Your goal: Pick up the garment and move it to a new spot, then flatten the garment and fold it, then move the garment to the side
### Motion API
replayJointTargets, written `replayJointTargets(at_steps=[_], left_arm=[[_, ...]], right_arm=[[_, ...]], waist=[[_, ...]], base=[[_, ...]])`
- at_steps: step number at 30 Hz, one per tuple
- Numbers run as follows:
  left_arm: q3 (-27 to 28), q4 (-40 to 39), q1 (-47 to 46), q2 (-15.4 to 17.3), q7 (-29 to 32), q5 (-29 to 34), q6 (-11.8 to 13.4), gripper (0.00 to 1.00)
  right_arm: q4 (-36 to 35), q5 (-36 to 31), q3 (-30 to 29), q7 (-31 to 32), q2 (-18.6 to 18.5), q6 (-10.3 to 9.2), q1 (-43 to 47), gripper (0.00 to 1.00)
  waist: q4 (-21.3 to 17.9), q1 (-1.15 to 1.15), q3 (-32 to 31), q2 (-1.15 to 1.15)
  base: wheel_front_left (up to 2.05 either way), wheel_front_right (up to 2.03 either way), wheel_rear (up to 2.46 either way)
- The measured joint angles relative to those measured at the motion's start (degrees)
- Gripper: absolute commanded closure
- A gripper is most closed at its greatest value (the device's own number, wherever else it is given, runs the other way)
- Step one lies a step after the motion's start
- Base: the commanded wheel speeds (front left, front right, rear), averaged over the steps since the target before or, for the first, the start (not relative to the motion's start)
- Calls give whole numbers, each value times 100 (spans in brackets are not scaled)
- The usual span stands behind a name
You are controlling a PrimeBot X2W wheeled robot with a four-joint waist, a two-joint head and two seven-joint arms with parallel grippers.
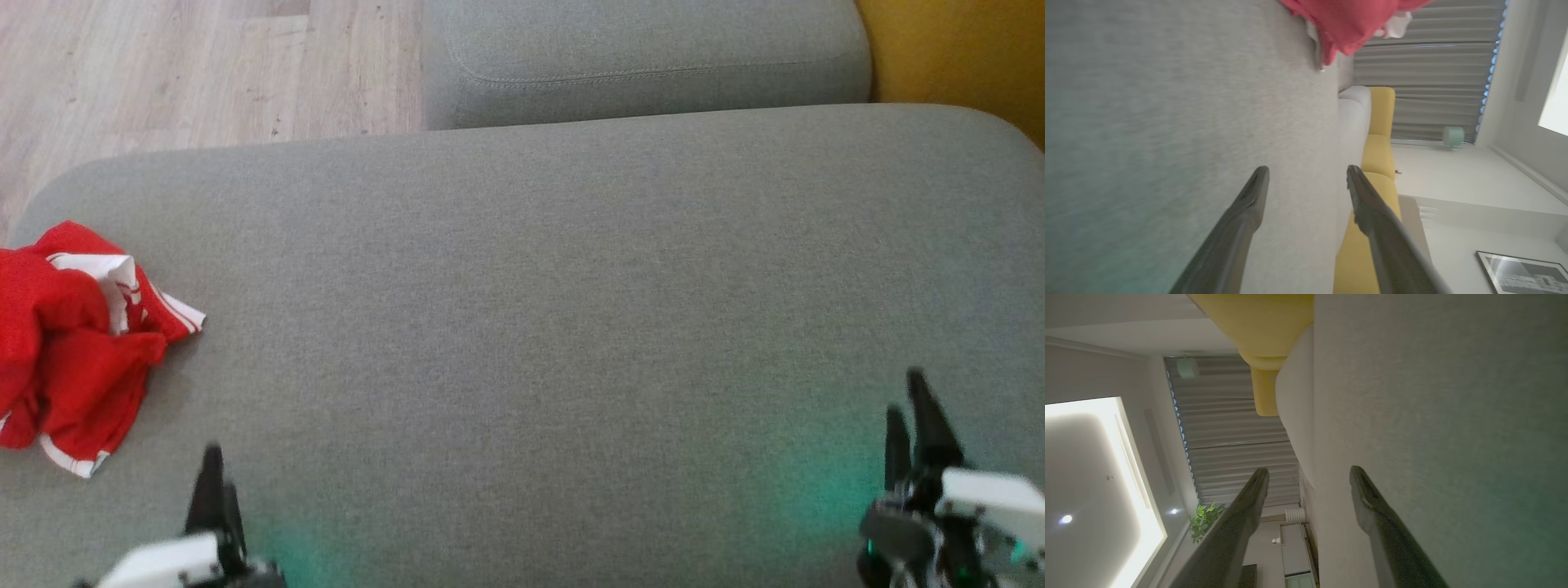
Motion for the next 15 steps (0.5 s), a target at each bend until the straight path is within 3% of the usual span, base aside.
replayJointTargets(at_steps=[15], left_arm=[[-162,247,142,29,-183,446,0,0]], right_arm=[[245,-290,212,-168,-30,0,118,0]], waist=[[-4,0,29,0]], base=[[0,0,0]])
